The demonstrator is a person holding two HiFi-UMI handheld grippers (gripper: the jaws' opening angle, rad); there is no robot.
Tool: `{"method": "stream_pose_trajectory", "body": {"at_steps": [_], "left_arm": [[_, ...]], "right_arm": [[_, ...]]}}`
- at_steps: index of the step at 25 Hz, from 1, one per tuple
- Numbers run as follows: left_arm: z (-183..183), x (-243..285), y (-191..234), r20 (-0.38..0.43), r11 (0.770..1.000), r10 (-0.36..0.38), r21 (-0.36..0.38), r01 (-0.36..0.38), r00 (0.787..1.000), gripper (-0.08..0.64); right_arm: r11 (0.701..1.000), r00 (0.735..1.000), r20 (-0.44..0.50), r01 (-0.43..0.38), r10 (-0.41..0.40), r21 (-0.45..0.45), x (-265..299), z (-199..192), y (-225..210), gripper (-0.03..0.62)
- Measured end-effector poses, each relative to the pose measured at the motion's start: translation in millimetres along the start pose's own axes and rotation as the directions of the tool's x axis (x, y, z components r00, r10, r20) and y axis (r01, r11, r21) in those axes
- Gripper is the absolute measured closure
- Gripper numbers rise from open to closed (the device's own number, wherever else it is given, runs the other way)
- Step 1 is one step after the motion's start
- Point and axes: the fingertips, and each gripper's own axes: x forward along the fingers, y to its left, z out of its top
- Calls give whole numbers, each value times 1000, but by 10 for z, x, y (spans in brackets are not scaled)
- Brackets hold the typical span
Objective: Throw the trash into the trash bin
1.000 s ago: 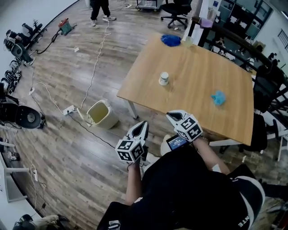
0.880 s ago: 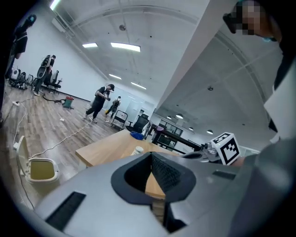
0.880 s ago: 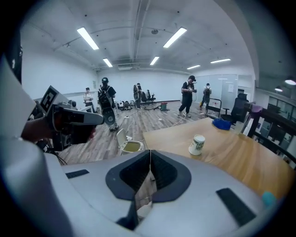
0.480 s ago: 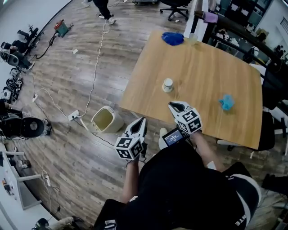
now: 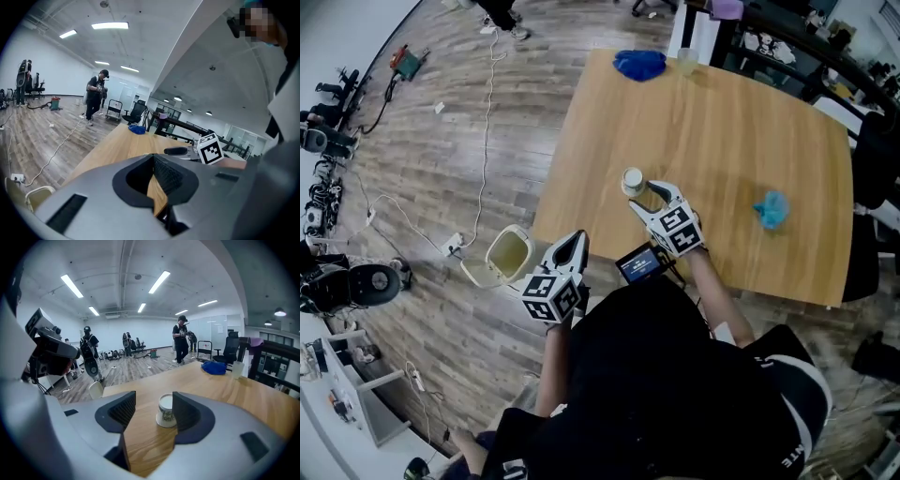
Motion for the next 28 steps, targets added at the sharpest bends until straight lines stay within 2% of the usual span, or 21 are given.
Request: {"method": "stream_pose_trajectory", "body": {"at_steps": [4, 8, 12, 14, 17, 18, 19, 25, 28], "left_arm": [[-7, 163, 54, -43, 1000, -6, -4, 6, 999, 554], [133, 390, 71, -57, 999, -32, -4, 31, 998, 554], [225, 498, 55, -83, 998, -43, 31, 46, 996, 554], [124, 508, 83, -113, 998, -44, 33, 48, 993, 554], [-16, 512, 192, -140, 999, -25, 22, 28, 990, 554], [-41, 509, 230, -140, 1000, -18, 18, 21, 990, 554], [-56, 498, 258, -138, 1000, -12, 15, 14, 990, 554], [-19, 377, 317, -102, 999, 36, -36, -39, 994, 554], [-19, 325, 362, -95, 998, 43, -39, -47, 995, 554]], "right_arm": [[999, 999, -36, 25, -26, -38, 178, -63, -196, 330], [997, 988, -151, 18, -29, -75, 463, -308, -381, 285], [992, 973, -230, -17, -13, -127, 781, -520, -465, 265], [992, 966, -257, -27, -6, -127, 904, -641, -498, 265], [996, 960, -280, -26, 3, -79, 1053, -772, -565, 270], [997, 959, -285, -26, 5, -71, 1071, -786, -587, 281], [997, 958, -286, -27, 5, -72, 1077, -786, -598, 334], [993, 965, -261, -56, 28, -100, 1053, -703, -539, 339], [992, 966, -255, -62, 31, -112, 1096, -614, -534, 339]]}}
